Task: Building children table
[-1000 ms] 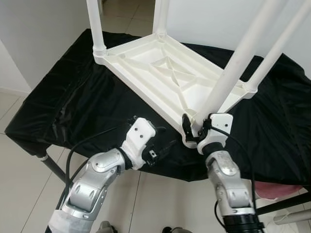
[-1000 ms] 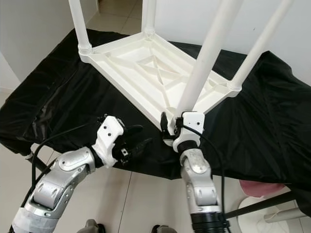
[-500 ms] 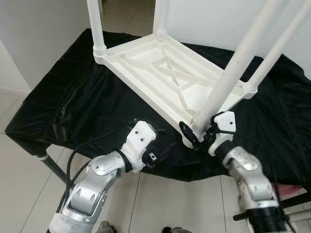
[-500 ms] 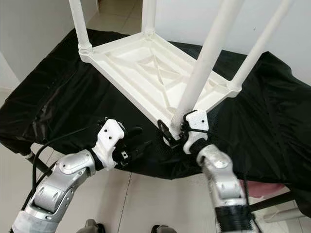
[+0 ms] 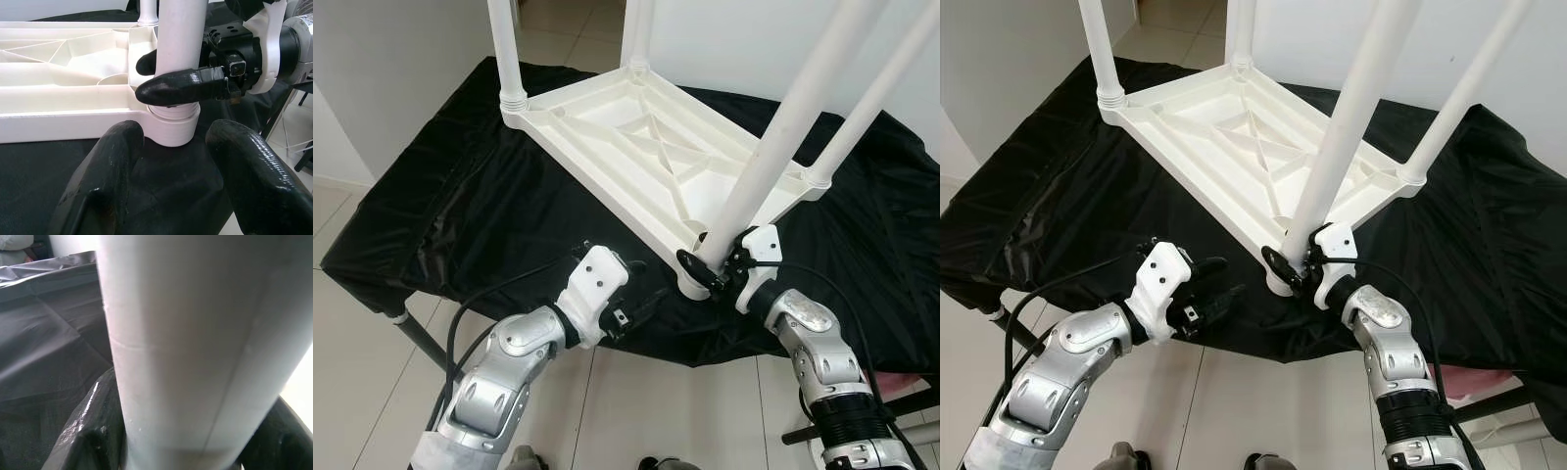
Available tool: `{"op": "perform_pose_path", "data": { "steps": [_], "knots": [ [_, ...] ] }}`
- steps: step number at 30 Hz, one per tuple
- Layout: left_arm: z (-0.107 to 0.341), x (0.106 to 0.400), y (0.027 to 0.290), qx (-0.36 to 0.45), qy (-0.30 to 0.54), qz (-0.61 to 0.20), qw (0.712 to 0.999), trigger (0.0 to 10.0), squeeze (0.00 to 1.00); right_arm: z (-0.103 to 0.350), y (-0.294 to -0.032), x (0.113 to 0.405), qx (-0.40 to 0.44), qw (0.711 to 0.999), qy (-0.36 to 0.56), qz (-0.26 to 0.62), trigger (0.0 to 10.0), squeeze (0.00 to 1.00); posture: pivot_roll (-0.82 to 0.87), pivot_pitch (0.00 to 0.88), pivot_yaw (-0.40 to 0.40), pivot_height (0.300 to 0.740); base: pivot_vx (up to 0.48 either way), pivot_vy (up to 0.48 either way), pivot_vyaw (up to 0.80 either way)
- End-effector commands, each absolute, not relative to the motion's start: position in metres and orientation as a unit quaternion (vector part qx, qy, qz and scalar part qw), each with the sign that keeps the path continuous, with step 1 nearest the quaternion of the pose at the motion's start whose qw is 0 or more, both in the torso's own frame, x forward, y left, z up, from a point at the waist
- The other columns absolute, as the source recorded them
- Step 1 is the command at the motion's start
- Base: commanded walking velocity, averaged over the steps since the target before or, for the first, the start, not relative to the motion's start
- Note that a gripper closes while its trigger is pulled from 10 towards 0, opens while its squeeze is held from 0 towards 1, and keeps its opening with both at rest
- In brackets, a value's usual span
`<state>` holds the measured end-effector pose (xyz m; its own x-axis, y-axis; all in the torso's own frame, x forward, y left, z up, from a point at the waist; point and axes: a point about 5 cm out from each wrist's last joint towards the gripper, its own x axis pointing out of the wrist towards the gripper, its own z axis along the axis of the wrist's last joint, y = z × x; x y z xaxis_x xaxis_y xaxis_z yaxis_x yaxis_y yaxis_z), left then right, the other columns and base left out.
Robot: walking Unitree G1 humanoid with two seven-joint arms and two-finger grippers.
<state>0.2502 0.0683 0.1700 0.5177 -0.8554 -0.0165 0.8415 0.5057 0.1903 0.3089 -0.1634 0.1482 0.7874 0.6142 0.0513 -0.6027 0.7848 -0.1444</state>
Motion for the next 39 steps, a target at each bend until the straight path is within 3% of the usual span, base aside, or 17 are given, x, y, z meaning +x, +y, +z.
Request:
{"op": "perform_pose_path", "data": {
  "steps": [1,3,4,5,8,17,19,23,26,27,28,38,39],
  "knots": [
    [0.169,0.25,0.067,0.086,-0.042,-0.461,0.882,10.0,0.0,0.141,-0.164,0.307,-0.055,0.939,-0.035,0.338,0.0,0.0,0.03,0.129,-0.085,0.74,0.0,0.0,0.0],
    [0.169,0.25,0.067,0.086,-0.042,-0.462,0.882,10.0,0.0,0.141,-0.165,0.306,-0.052,0.939,-0.034,0.338,0.0,0.0,0.03,0.129,-0.084,0.74,0.0,0.0,0.0],
    [0.169,0.25,0.067,0.086,-0.042,-0.464,0.881,10.0,0.0,0.141,-0.166,0.305,-0.052,0.939,-0.035,0.337,1.4,0.0,0.03,0.13,-0.083,0.74,0.0,0.0,0.0],
    [0.169,0.25,0.067,0.087,-0.042,-0.464,0.88,10.0,0.0,0.142,-0.167,0.304,-0.048,0.941,-0.038,0.332,10.0,0.0,0.03,0.131,-0.082,0.74,0.0,0.0,0.0],
    [0.169,0.25,0.067,0.088,-0.042,-0.465,0.88,10.0,0.0,0.143,-0.169,0.303,-0.048,0.945,-0.043,0.322,10.0,0.0,0.03,0.132,-0.081,0.74,0.0,0.0,0.0],
    [0.168,0.249,0.068,0.087,-0.039,-0.468,0.879,10.0,0.0,0.152,-0.174,0.293,0.005,0.981,-0.085,0.175,10.0,0.0,0.02,0.138,-0.071,0.74,0.0,0.0,0.0],
    [0.167,0.248,0.067,0.086,-0.037,-0.473,0.876,10.0,0.0,0.149,-0.174,0.29,0.012,0.992,-0.081,0.093,10.0,0.0,0.01,0.14,-0.066,0.74,0.0,0.0,0.0],
    [0.167,0.248,0.066,0.085,-0.036,-0.475,0.875,10.0,0.0,0.147,-0.172,0.287,0.016,0.996,-0.072,0.053,10.0,0.0,0.01,0.14,-0.066,0.74,0.0,0.0,0.0],
    [0.167,0.25,0.065,0.086,-0.037,-0.477,0.874,10.0,0.0,0.136,-0.161,0.279,0.039,0.998,-0.044,-0.039,10.0,0.0,0.01,0.138,-0.07,0.74,0.0,0.0,0.0],
    [0.167,0.25,0.065,0.086,-0.037,-0.477,0.874,10.0,0.0,0.136,-0.161,0.279,0.039,0.998,-0.044,-0.039,10.0,0.0,0.01,0.138,-0.07,0.74,0.0,0.0,0.0],
    [0.168,0.25,0.064,0.083,-0.039,-0.477,0.874,10.0,0.0,0.13,-0.14,0.279,0.064,0.997,-0.029,-0.044,10.0,0.0,0.01,0.134,-0.069,0.74,0.0,0.0,0.0],
    [0.169,0.25,0.062,0.078,-0.041,-0.478,0.874,10.0,0.0,0.141,-0.134,0.279,0.06,0.996,-0.066,-0.005,10.0,0.0,0.01,0.125,-0.073,0.74,0.0,0.0,0.0],
    [0.169,0.25,0.062,0.078,-0.042,-0.478,0.874,10.0,0.0,0.144,-0.134,0.278,0.059,0.996,-0.072,-0.001,10.0,0.58,0.01,0.122,-0.074,0.74,0.0,0.0,0.0]
  ]
}}
